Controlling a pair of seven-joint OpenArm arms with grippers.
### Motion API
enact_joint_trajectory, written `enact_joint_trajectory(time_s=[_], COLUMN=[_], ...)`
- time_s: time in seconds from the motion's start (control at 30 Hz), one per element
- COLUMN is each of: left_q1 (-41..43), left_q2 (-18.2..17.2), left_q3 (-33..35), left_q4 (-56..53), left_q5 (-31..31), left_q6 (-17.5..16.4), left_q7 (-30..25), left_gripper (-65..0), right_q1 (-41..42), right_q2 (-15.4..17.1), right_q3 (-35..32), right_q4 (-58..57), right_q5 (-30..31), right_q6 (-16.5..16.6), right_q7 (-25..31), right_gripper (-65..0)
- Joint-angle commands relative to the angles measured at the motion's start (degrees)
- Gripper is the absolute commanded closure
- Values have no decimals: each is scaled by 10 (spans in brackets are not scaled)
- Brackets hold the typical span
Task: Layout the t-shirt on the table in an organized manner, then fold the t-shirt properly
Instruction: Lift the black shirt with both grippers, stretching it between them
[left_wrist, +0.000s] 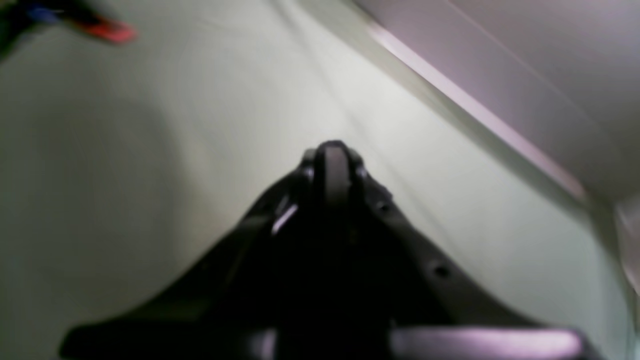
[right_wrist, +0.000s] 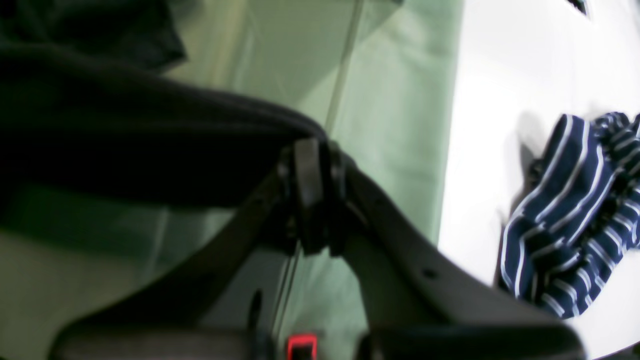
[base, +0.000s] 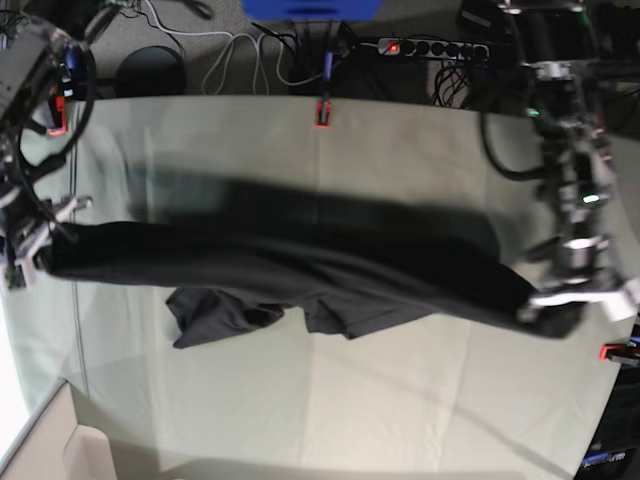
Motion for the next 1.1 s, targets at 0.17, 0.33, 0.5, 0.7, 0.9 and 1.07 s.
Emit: enact_joint_trajectory(time_s=[0.17, 0.33, 0.5, 0.7, 0.9, 1.07], left_q1=[11, 55, 96, 102, 30, -81], left_q2=[0, -6, 0, -1, -6, -7], left_q3=[-114, -131, -129, -104, -33, 35], left_q4=[8, 7, 6, -1, 12, 22], left_q5=[-28, -104, -115, -119, -118, -114], left_q6=[-2, -2, -2, -2, -2, -1], left_q7=[88, 105, 105, 106, 106, 108], left_gripper=[-2, -2, -2, -2, -2, -2], right_q1=[-70, -131, -166, -164, -69, 49], right_q2=[11, 11, 2, 2, 6, 5], right_q3=[1, -2, -3, -3, -2, -3], right_q4=[9, 9, 9, 11, 19, 19], right_q5=[7, 8, 8, 8, 8, 7], right_q6=[-4, -4, -4, -4, -4, -4], right_q7=[61, 85, 87, 87, 86, 80], right_gripper=[0, 0, 0, 0, 0, 0])
